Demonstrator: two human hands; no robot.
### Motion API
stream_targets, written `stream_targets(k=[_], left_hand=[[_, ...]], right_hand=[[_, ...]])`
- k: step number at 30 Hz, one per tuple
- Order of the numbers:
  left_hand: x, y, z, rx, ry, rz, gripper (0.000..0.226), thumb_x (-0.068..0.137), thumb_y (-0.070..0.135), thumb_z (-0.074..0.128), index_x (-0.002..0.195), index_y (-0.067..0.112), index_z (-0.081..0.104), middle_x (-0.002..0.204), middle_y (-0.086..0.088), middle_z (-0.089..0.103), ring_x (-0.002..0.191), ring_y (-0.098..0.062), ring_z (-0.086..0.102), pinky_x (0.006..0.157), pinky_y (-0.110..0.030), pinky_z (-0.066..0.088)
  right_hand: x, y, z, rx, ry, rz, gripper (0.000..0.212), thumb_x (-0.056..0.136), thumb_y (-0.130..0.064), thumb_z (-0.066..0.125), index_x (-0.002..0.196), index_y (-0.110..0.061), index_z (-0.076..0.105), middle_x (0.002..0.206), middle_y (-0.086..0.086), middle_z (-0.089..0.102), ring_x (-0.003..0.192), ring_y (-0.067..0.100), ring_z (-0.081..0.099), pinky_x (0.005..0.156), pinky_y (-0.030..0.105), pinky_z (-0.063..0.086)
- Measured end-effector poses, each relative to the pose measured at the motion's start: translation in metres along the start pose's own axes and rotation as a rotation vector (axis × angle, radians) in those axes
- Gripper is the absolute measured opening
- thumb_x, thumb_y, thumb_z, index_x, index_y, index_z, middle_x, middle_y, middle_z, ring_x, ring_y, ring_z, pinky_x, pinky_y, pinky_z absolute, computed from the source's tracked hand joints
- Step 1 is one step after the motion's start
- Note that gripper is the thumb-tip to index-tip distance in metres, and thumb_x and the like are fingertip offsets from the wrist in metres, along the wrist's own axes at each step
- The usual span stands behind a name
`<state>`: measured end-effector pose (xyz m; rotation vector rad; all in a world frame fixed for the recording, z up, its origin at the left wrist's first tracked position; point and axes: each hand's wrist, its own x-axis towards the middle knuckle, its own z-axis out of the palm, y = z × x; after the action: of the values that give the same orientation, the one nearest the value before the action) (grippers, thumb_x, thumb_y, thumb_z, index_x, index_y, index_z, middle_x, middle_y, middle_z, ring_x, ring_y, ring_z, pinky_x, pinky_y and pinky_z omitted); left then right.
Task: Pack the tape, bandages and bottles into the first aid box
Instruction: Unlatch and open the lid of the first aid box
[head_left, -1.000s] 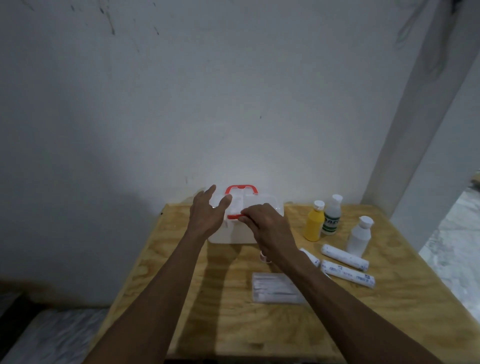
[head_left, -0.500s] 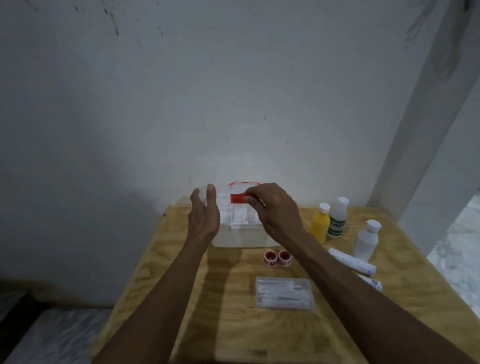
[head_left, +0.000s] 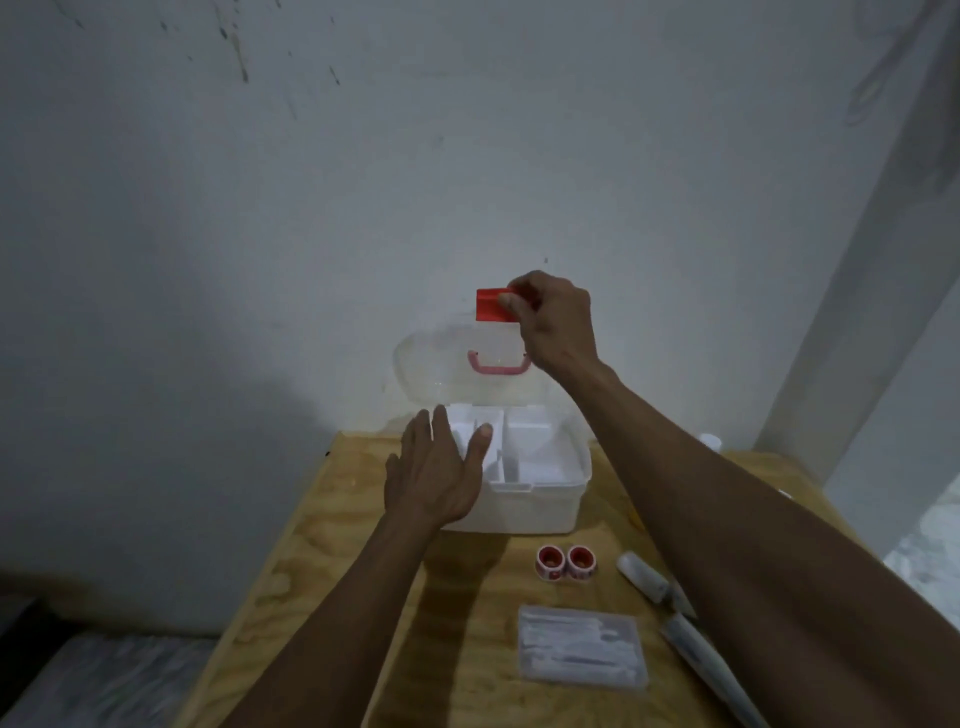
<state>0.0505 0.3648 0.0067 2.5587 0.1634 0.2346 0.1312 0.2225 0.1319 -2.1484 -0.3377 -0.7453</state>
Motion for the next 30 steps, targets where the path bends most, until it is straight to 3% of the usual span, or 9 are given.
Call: stream_targets(k=[5, 12, 16, 24, 30], left_hand=[[0.000, -0.003, 0.007, 0.149, -0.035, 0.036, 0.083, 0.090, 0.071, 0.016, 0.155, 0.020, 0.005, 0.165, -0.004, 0.000, 0.152, -0.025, -0.001, 0.120, -0.054, 0.012], [0.003, -0.005, 0.011, 0.199, -0.023, 0.037, 0.083, 0.091, 0.071, 0.017, 0.155, 0.021, 0.005, 0.165, -0.004, -0.001, 0.152, -0.025, -0.002, 0.120, -0.052, 0.009], [0.004, -0.005, 0.012, 0.205, -0.025, 0.041, 0.082, 0.091, 0.071, 0.016, 0.155, 0.021, 0.005, 0.165, -0.004, -0.002, 0.152, -0.025, -0.004, 0.121, -0.052, 0.008], [0.003, -0.005, 0.010, 0.217, -0.025, 0.050, 0.082, 0.091, 0.070, 0.016, 0.155, 0.020, 0.008, 0.165, -0.006, 0.001, 0.152, -0.026, -0.002, 0.121, -0.052, 0.009], [0.005, -0.007, 0.012, 0.228, -0.018, 0.054, 0.080, 0.092, 0.069, 0.017, 0.155, 0.020, 0.010, 0.165, -0.007, 0.003, 0.152, -0.026, -0.001, 0.120, -0.054, 0.010]], right_hand=[[0.026, 0.011, 0.016, 0.020, 0.071, 0.080, 0.025, 0.091, -0.026, 0.067, 0.109, -0.008, 0.070, 0.105, 0.009, 0.071, 0.095, 0.022, 0.065, 0.085, 0.025, 0.049], [0.036, 0.021, 0.035, -0.049, 0.174, 0.108, 0.027, 0.090, -0.028, 0.068, 0.109, -0.010, 0.067, 0.111, 0.011, 0.060, 0.099, 0.023, 0.060, 0.080, 0.023, 0.043], [0.032, 0.022, 0.038, -0.106, 0.210, 0.104, 0.027, 0.092, -0.030, 0.064, 0.113, -0.013, 0.063, 0.112, 0.009, 0.060, 0.101, 0.024, 0.059, 0.086, 0.032, 0.048], [0.020, 0.031, 0.028, -0.278, 0.086, 0.009, 0.037, 0.099, -0.032, 0.051, 0.130, -0.015, 0.059, 0.126, 0.012, 0.059, 0.115, 0.030, 0.055, 0.101, 0.042, 0.041], [0.012, 0.026, 0.016, -0.263, 0.012, 0.031, 0.041, 0.099, -0.032, 0.051, 0.137, -0.016, 0.052, 0.135, 0.011, 0.053, 0.126, 0.030, 0.048, 0.111, 0.049, 0.033]])
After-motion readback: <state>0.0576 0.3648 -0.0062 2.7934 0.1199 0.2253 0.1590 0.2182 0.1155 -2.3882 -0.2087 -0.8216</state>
